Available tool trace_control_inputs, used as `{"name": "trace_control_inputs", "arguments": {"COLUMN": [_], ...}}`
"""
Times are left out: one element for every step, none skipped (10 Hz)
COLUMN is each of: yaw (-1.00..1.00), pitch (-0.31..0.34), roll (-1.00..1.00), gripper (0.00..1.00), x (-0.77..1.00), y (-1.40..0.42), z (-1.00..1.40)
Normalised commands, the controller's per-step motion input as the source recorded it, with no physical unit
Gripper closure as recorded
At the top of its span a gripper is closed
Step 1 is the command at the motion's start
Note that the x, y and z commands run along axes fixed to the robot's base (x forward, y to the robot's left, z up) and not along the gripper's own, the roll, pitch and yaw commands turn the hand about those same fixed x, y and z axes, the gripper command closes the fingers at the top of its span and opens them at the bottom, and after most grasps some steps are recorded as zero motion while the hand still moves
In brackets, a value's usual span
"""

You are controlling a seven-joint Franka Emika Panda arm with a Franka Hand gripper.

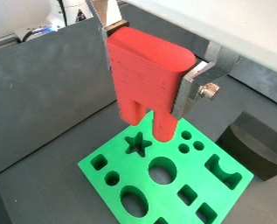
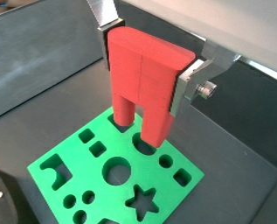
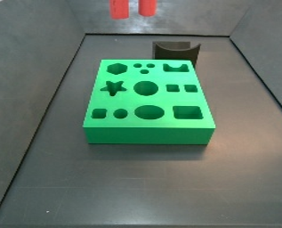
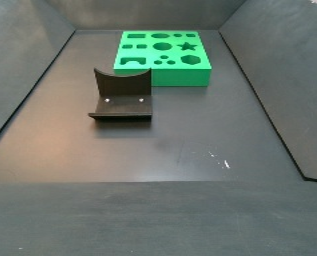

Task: Insert the square-circle object.

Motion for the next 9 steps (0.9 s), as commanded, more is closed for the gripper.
{"name": "trace_control_inputs", "arguments": {"yaw": [-0.90,-0.86,-0.69,-0.40,-0.19,-0.25,-0.15,-0.10,-0.05], "pitch": [-0.116,-0.091,0.000,0.000,0.050,0.000,0.000,-0.051,0.000], "roll": [-0.08,-0.11,-0.18,-0.18,-0.12,-0.10,-0.10,-0.14,-0.16], "gripper": [1.00,1.00,1.00,1.00,1.00,1.00,1.00,1.00,1.00], "x": [-0.11,-0.13,-0.15,-0.12,-0.15,-0.14,-0.02,-0.17,-0.21], "y": [-0.11,-0.10,-0.17,-0.23,-0.24,-0.16,-0.20,-0.07,-0.07], "z": [-0.63,-0.66,-0.67,-0.76,-0.82,-0.92,-0.91,-0.86,-0.85]}}
